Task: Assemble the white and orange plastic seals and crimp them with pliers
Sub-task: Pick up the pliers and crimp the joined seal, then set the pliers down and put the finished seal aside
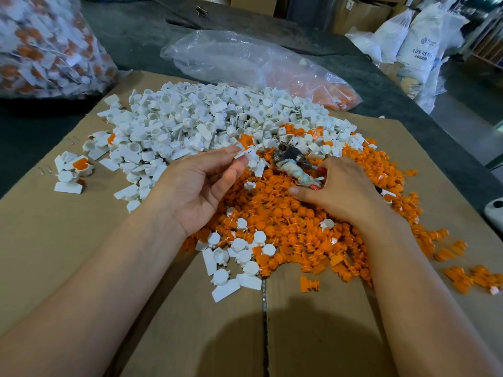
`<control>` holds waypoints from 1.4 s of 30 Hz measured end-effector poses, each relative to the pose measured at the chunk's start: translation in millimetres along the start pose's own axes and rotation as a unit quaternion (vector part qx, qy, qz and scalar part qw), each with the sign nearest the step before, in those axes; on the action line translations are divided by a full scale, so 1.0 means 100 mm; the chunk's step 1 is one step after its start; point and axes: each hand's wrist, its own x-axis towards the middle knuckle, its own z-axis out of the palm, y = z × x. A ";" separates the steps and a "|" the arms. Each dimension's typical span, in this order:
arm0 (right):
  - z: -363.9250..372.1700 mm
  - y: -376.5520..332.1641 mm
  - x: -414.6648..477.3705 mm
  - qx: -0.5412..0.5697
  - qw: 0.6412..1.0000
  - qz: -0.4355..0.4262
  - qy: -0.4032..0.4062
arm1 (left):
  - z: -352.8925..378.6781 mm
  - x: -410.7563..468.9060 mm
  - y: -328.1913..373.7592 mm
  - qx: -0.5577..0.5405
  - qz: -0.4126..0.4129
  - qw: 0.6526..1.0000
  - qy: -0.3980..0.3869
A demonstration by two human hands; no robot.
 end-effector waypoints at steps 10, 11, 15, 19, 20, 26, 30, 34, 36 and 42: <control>0.01 -0.01 0.00 0.007 1.000 -0.013 -0.003 | 0.00 0.01 -0.01 -0.007 -0.003 1.000 0.025; 0.02 -0.01 -0.01 0.006 1.000 -0.014 -0.004 | 0.00 0.01 -0.01 -0.010 -0.002 1.000 0.022; 0.02 -0.01 -0.01 0.004 1.000 -0.010 -0.009 | -0.01 0.01 0.00 -0.029 0.006 0.999 0.014; 0.01 0.00 -0.02 0.004 1.000 -0.007 -0.016 | -0.02 0.03 0.01 -0.067 0.022 0.997 0.022; 0.01 0.00 -0.02 0.004 1.000 -0.007 -0.018 | -0.03 0.04 0.01 -0.077 0.027 0.996 0.020; 0.02 0.00 -0.03 0.003 1.000 0.000 -0.020 | -0.07 0.07 0.05 -0.169 0.073 0.983 0.016; 0.01 0.00 -0.03 0.006 1.000 0.004 -0.022 | -0.12 0.08 0.07 -0.171 0.159 0.969 0.080; 0.01 0.01 -0.05 0.013 1.000 0.002 -0.019 | -0.16 0.07 0.12 -0.225 0.224 0.938 0.140; 0.01 0.00 -0.05 0.016 1.000 0.004 -0.018 | -0.19 0.08 0.14 -0.253 0.220 0.929 0.154; 0.01 0.00 -0.05 0.016 1.000 0.008 -0.019 | -0.21 0.09 0.15 -0.259 0.192 0.933 0.158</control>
